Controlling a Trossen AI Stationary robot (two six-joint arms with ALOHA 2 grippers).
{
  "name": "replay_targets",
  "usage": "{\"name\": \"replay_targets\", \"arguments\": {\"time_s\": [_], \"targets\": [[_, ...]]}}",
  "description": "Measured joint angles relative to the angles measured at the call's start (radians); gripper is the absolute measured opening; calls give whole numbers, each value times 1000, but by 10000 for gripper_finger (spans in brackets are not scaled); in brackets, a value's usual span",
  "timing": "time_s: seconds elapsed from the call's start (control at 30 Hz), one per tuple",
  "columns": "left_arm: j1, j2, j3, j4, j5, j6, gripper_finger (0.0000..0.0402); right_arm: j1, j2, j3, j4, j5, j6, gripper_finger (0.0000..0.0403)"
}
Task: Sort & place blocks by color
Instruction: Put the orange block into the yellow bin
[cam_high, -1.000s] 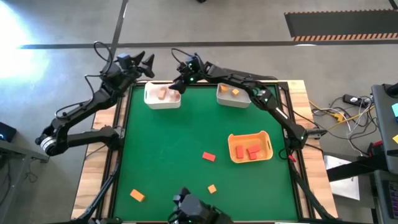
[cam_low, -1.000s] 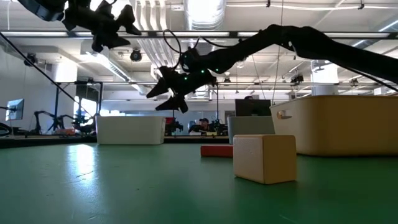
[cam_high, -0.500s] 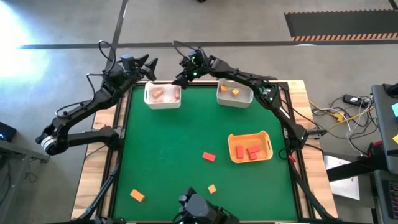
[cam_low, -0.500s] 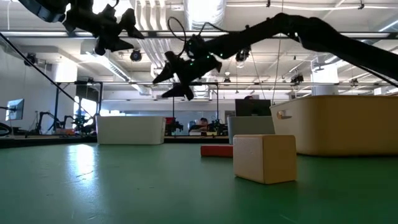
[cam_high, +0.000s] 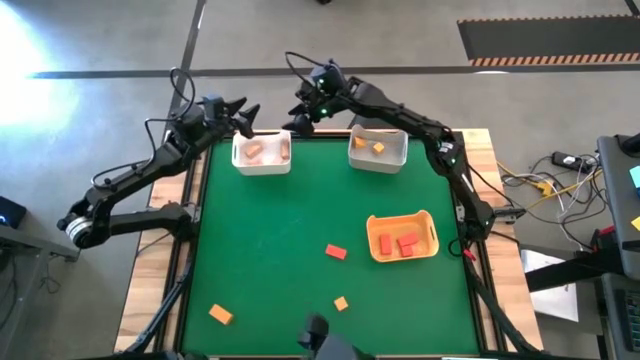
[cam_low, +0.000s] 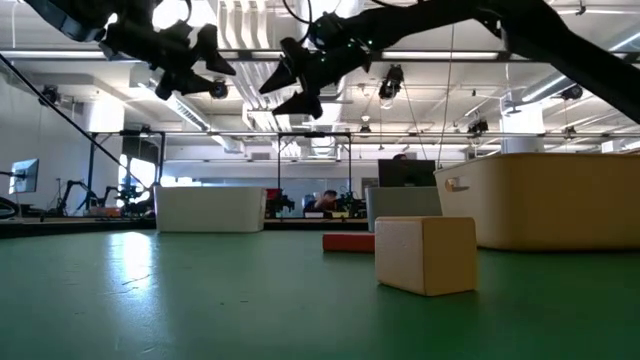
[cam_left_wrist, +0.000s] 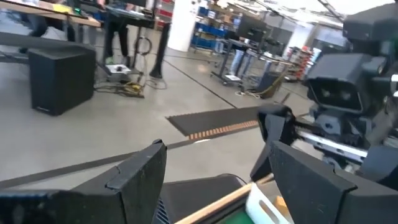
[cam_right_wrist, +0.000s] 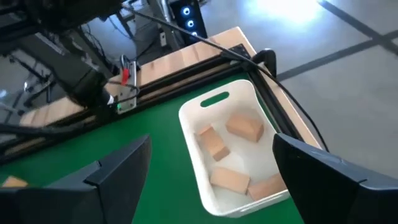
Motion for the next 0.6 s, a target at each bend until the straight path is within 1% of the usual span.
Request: {"name": "replay_targets", "arguments": {"time_s": [0.13,0.23,0.33,0.47,0.6], "targets": [[-23,-1,0,1,68,35,267,24,-22,-1,-57,0,-95,326],[-56,-4,0,5,117,66,267,65,-33,-7,-100,-3,-175,326],[-105,-10,0,14,128,130,267,119,-42,-40,-103,-4,-233,326],[-205,-23,0,29,128,219,267,205,-80,-153,-102,-2,-295,326],[-336,-50,0,23,135,306,267,299,-158,-347,-86,-3,-375,326]]}}
